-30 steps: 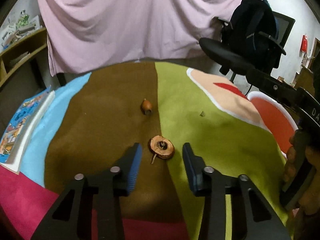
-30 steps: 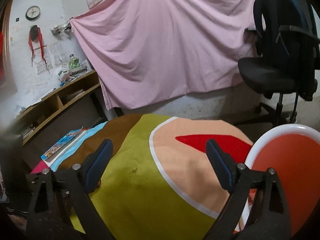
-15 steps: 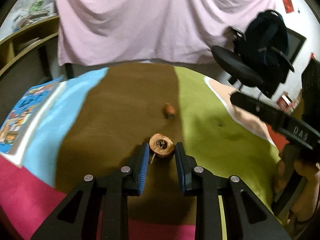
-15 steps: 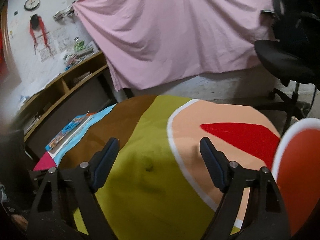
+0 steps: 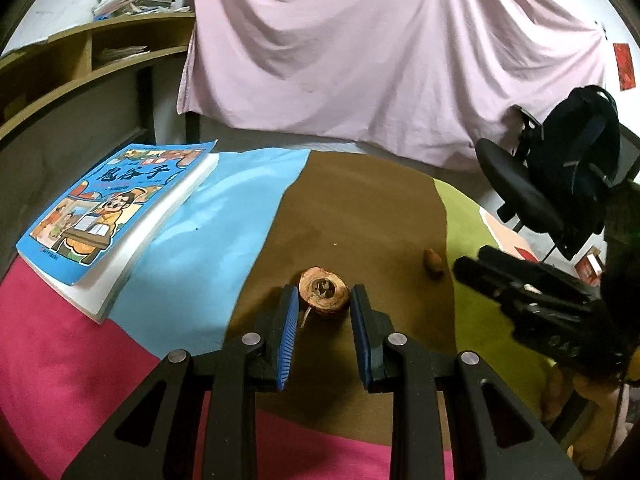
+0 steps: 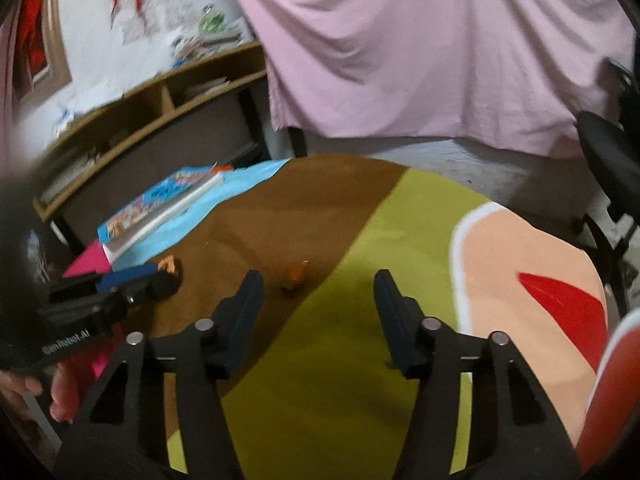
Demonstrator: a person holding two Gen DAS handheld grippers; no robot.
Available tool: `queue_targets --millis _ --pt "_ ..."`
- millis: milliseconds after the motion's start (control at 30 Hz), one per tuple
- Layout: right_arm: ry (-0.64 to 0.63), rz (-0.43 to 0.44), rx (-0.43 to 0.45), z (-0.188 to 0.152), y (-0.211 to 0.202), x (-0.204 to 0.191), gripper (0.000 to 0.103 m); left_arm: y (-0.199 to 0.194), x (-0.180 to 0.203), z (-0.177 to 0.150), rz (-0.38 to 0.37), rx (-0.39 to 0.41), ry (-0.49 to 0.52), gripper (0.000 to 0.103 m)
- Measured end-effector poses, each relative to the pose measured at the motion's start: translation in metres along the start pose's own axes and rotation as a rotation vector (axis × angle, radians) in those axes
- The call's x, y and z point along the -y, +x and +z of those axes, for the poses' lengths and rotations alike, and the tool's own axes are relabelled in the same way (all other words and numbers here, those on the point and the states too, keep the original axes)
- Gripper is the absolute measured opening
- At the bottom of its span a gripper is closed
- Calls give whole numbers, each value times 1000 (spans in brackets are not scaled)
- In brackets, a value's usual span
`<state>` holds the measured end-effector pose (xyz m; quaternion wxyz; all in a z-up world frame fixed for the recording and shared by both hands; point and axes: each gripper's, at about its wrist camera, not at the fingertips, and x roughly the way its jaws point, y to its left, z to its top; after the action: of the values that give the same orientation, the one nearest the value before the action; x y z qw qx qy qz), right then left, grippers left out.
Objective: Collect trash
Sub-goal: 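Close the left tool on the wooden ring while the right closes on the brown nut, then lift and carry the ring and nut in both tools over the red bucket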
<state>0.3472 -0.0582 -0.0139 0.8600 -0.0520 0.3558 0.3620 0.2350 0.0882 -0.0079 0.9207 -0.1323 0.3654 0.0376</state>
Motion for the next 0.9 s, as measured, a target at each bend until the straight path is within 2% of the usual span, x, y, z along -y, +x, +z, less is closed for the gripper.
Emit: queue_targets --millis 167,233,333,500,567,733,900 --pt "-23 19 -55 4 20 -7 69 -3 -1 -2 3 3 -20 22" --pt "-17 28 -85 4 30 -7 58 -2 1 -1 3 1 -21 22" --pt "-6 23 -91 2 31 -3 46 -2 2 -1 2 2 -19 22" --pt "7 24 -51 -1 21 -3 46 -11 12 -2 -2 44 15 22" --pt "3 20 3 -2 9 -5 46 -17 18 -3 -8 76 39 22" --pt "-4 -19 221 -12 -43 -5 46 -39 35 -5 -43 186 93 22" --pt "1 -92 378 -24 -89 -1 46 -64 60 -4 -70 290 151 22"
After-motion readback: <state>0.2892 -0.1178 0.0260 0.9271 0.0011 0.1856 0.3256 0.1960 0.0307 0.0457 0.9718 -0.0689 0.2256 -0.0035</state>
